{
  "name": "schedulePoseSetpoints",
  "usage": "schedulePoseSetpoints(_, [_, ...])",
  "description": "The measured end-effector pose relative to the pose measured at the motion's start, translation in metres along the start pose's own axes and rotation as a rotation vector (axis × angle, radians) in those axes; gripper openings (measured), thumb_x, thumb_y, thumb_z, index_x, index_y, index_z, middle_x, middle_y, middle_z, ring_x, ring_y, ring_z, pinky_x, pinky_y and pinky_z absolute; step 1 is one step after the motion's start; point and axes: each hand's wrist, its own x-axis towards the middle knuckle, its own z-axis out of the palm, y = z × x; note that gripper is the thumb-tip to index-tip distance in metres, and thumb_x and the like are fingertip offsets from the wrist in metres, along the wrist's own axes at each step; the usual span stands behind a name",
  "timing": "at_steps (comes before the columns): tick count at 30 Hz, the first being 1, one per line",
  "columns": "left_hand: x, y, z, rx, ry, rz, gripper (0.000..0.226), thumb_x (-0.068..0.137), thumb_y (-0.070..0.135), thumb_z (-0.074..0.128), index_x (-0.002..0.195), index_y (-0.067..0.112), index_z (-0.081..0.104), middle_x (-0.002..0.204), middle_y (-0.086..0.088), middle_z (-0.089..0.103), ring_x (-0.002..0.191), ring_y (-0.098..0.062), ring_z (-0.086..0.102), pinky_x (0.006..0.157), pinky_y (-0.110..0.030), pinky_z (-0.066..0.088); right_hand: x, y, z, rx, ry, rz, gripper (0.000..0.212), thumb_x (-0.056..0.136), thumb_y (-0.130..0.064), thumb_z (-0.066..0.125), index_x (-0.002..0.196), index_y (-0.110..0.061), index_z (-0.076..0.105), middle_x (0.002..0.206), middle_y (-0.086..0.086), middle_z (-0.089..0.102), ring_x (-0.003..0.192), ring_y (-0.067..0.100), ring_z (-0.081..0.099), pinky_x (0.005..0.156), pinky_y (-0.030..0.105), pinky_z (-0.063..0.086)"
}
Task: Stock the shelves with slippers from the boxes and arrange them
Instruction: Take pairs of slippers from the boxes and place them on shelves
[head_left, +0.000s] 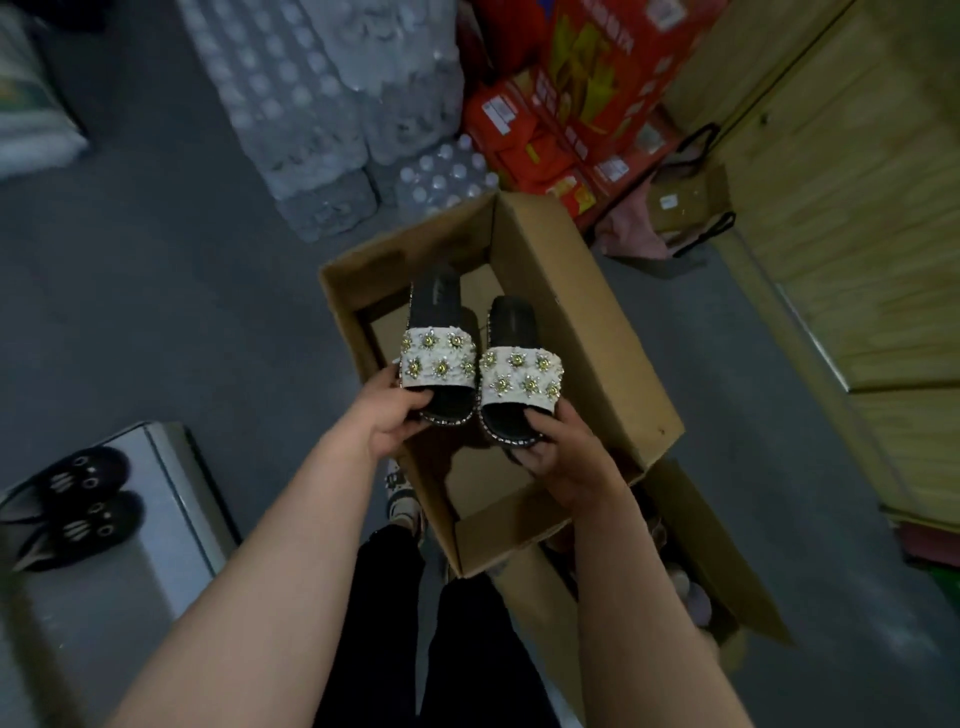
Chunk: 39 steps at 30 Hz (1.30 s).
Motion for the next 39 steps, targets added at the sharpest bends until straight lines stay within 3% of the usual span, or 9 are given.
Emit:
schedulePoseSetpoints(5, [-0.072,-0.012,-0.013,-0.111,-0.016,0.153,0.062,0.089,-0.013,0.052,0.143,0.015,0.040,0.124,-0.009,0.061,0.105,-0.026,0.060,0.081,-0.037,0.052,-0.049,-0.014,0.027,-0.017,-0.081,-0.074,0.056,0.095,0.003,0.049,0.142,-0.028,0.047,0.126,0.006,0.068,0.114,0.029,0.065,0.084,0.046,0.056])
schedulePoseSetpoints(8, [-0.108,-0.016,-0.026,-0.170,0.013,0.236,0.060,0.089,-0.013,0.052,0.142,0.014,0.040,0.121,-0.009,0.060,0.096,-0.022,0.062,0.066,-0.032,0.058,-0.068,-0.024,0.048,-0.107,-0.147,-0.091,0.060,0.094,0.007,0.044,0.141,-0.031,0.049,0.128,0.007,0.067,0.116,0.032,0.063,0.084,0.048,0.058])
schedulePoseSetpoints(10, [-0.130,-0.016,-0.036,-0.228,0.051,0.299,0.060,0.089,-0.013,0.052,0.141,0.014,0.042,0.119,-0.009,0.061,0.092,-0.020,0.062,0.055,-0.027,0.057,-0.080,-0.028,0.067,-0.204,-0.204,-0.115,0.063,0.093,0.008,0.043,0.142,-0.032,0.049,0.130,0.008,0.065,0.117,0.032,0.062,0.077,0.044,0.060])
schedulePoseSetpoints(13, [-0.163,-0.021,-0.053,-0.329,0.102,0.378,0.057,0.089,-0.014,0.051,0.138,0.015,0.044,0.107,-0.005,0.064,0.089,-0.020,0.062,0.053,-0.026,0.057,-0.100,-0.024,0.098,-0.334,-0.295,-0.146,0.062,0.092,0.009,0.042,0.142,-0.027,0.048,0.132,0.009,0.063,0.108,0.029,0.065,0.059,0.032,0.058])
schedulePoseSetpoints(17, [-0.206,-0.038,-0.088,-0.442,0.182,0.495,0.057,0.088,-0.015,0.051,0.136,0.015,0.046,0.101,-0.003,0.065,0.088,-0.019,0.063,0.053,-0.026,0.057,-0.126,-0.004,0.140,-0.515,-0.417,-0.178,0.061,0.091,0.008,0.045,0.139,-0.028,0.052,0.125,0.003,0.067,0.095,0.021,0.071,0.069,0.036,0.056])
schedulePoseSetpoints(25, [-0.297,-0.110,-0.173,-0.710,0.334,0.699,0.058,0.087,-0.013,0.054,0.139,0.011,0.045,0.121,-0.011,0.063,0.089,-0.019,0.066,0.060,-0.026,0.059,-0.200,0.090,0.208,-0.718,-0.659,-0.152,0.060,0.091,0.012,0.041,0.136,-0.026,0.053,0.124,0.007,0.067,0.101,0.024,0.067,0.062,0.032,0.057])
schedulePoseSetpoints(28, [-0.338,-0.153,-0.203,-0.768,0.402,0.780,0.054,0.087,-0.012,0.054,0.136,0.011,0.048,0.112,-0.006,0.067,0.094,-0.020,0.066,0.076,-0.033,0.059,-0.230,0.140,0.216,-0.741,-0.756,-0.099,0.060,0.090,0.012,0.040,0.134,-0.025,0.054,0.124,0.007,0.068,0.104,0.026,0.066,0.065,0.034,0.058])
schedulePoseSetpoints(31, [-0.384,-0.202,-0.229,-0.783,0.478,0.853,0.050,0.088,-0.010,0.055,0.132,0.012,0.049,0.117,-0.008,0.066,0.101,-0.025,0.066,0.088,-0.040,0.055,-0.260,0.196,0.215,-0.774,-0.827,-0.087,0.056,0.089,0.012,0.042,0.133,-0.021,0.057,0.125,0.009,0.068,0.108,0.028,0.066,0.067,0.034,0.058])
schedulePoseSetpoints(39, [-0.490,-0.318,-0.266,-0.929,0.600,0.950,0.049,0.088,-0.010,0.056,0.132,0.011,0.048,0.115,-0.010,0.065,0.095,-0.023,0.067,0.071,-0.030,0.061,-0.353,0.306,0.193,-0.866,-1.018,-0.037,0.045,0.092,0.007,0.044,0.130,-0.013,0.058,0.121,0.014,0.068,0.100,0.025,0.067,0.067,0.030,0.056])
